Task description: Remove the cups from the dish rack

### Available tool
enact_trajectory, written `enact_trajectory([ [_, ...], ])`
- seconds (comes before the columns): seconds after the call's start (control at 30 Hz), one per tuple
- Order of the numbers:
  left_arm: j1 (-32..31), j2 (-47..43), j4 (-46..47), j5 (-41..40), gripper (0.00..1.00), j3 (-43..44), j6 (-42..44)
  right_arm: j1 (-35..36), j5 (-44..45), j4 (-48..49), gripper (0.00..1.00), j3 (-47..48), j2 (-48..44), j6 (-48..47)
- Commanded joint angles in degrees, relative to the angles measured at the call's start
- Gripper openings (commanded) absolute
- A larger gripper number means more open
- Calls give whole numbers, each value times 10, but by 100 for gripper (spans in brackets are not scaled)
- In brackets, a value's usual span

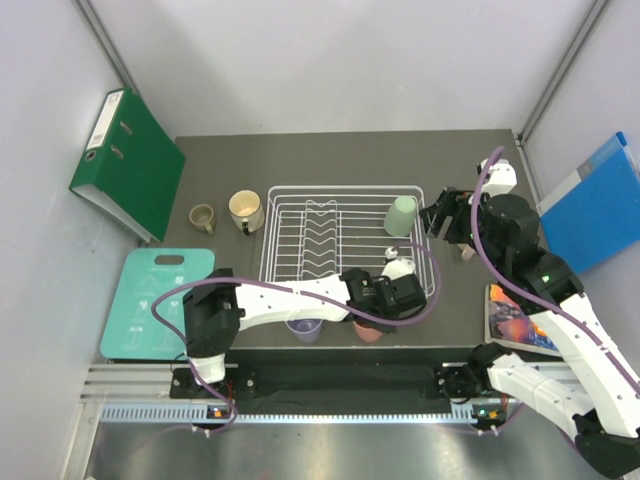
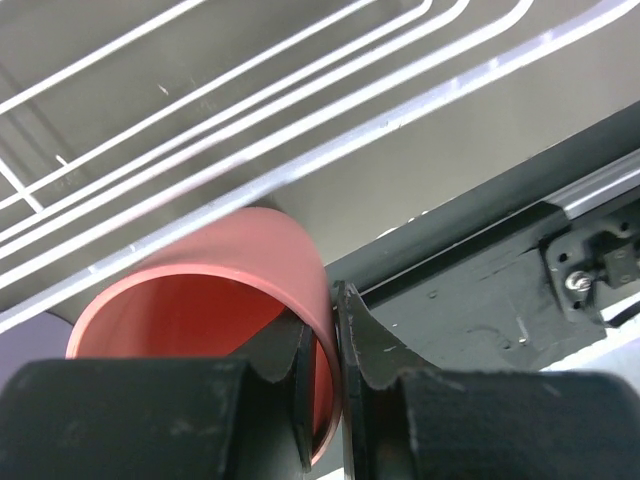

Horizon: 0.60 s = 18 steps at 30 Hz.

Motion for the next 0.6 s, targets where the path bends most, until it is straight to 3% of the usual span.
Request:
enact_trajectory([
  [0.0,-14,9,-21,-20,0,26,4,9,7,23,73,11,-5,-8],
  [0.27,-30,9,-35,-33,23,41,-4,11,6,23,73,11,-9,-8],
  [0.3,-35,8,-41,-41,33,47,-5,12,5,22,73,11,-10,-8],
  [0.43,-43,6,-59,-63,54,65,-6,14,6,22,74,12,-11,-7],
  [0.57,-46,3,-70,-74,60,78,-10,16,4,23,74,11,-13,-7],
])
